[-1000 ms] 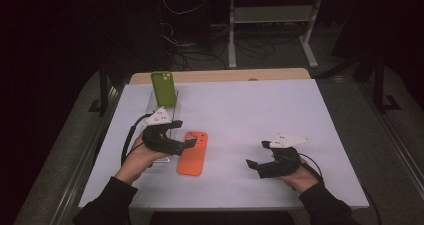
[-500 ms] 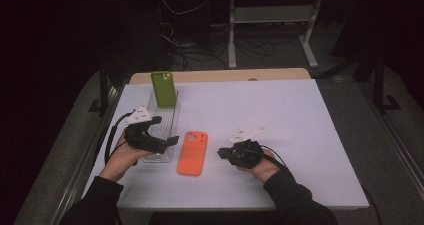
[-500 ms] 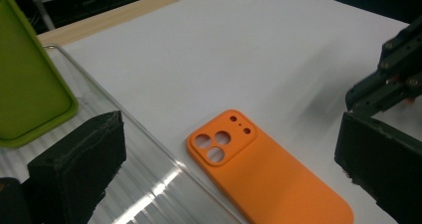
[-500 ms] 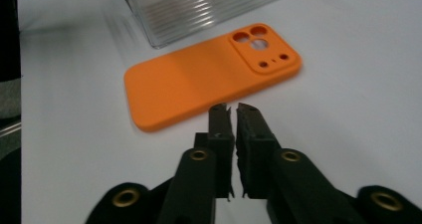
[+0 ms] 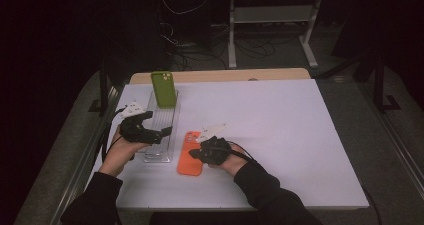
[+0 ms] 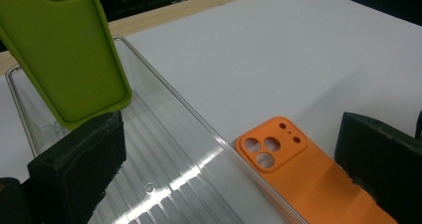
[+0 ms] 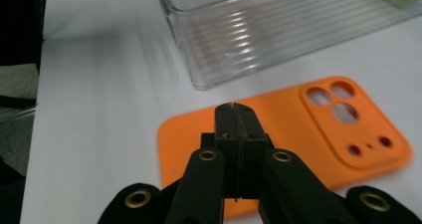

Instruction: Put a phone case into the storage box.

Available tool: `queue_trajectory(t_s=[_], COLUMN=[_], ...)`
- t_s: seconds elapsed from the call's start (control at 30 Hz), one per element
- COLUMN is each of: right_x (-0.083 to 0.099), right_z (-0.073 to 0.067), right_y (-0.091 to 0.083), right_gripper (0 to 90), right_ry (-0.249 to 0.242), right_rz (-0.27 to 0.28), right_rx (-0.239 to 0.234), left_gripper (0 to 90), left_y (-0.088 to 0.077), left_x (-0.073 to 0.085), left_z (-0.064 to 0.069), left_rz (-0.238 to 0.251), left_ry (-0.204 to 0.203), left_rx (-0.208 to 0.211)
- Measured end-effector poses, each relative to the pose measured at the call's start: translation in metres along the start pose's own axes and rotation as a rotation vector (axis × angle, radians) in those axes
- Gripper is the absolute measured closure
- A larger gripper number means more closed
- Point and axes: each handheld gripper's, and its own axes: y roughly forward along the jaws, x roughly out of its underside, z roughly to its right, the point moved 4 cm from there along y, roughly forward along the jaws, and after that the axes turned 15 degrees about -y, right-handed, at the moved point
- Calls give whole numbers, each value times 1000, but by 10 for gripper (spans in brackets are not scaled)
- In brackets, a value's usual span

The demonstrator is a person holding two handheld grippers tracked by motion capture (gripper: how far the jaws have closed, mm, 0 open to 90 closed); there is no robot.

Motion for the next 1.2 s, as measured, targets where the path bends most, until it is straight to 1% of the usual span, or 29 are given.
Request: queue_trajectory(t_s=[0.07,0.13,0.17,0.2,0.23,0.27,0.3,0.37,0.4,0.43,0.47,0.7,0.77,0.8,0.83,0.87,0.9,0.93,0.97,1.03,1.07,1.1,1.2], right_x=[-3,-6,-8,-11,-13,-14,-14,-16,-16,-15,-16,-19,-19,-18,-18,-17,-16,-15,-15,-15,-14,-14,-12], right_z=[-2,-3,-5,-7,-10,-11,-11,-15,-15,-13,-14,-20,-21,-22,-23,-23,-25,-23,-23,-24,-23,-23,-23], right_y=[6,13,16,20,23,26,28,33,35,38,40,48,51,51,52,54,54,56,55,54,54,53,49], right_gripper=[883,883,883,883,883,883,883,883,883,883,883,883,883,883,883,883,884,884,884,884,884,884,884], right_ry=[-11,-46,-44,-47,-44,-46,-70,-50,-64,-112,-113,-133,-149,-147,-146,-160,-147,-188,-183,-190,-209,-205,-225], right_rz=[-6,-21,-20,-19,-15,-15,-26,-23,-32,-43,-49,-73,-87,-94,-102,-109,-121,-112,-117,-124,-122,-128,-143], right_rx=[-13,-22,-29,-37,-44,-53,-49,-65,-65,-67,-69,-79,-77,-78,-74,-70,-65,-57,-58,-58,-58,-59,-53], left_gripper=[0,0,0,0,0,0,0,0,0,0,0,0,0,0,0,0,0,0,0,0,0,0,0], left_y=[1,1,2,2,2,2,1,1,2,2,2,1,1,1,1,1,1,1,1,0,0,0,0], left_x=[0,0,0,0,0,1,1,1,1,0,1,0,-1,-1,0,0,0,0,-1,-1,-1,-1,-1], left_z=[0,1,1,1,2,2,2,3,3,3,4,1,1,0,1,1,1,0,0,0,0,0,1], left_rz=[2,-2,3,3,2,0,-4,-8,-6,-1,-3,2,5,-3,-3,-3,-1,0,0,0,1,-1,1], left_ry=[1,-7,2,0,-13,-11,-8,-3,-3,5,-3,0,-7,-3,-17,-18,-20,-18,-10,-6,-6,-4,-8], left_rx=[-1,-4,-3,-3,-3,-4,-6,-5,-3,-1,-1,-7,-9,-14,-15,-15,-16,-19,-19,-17,-18,-18,-15])
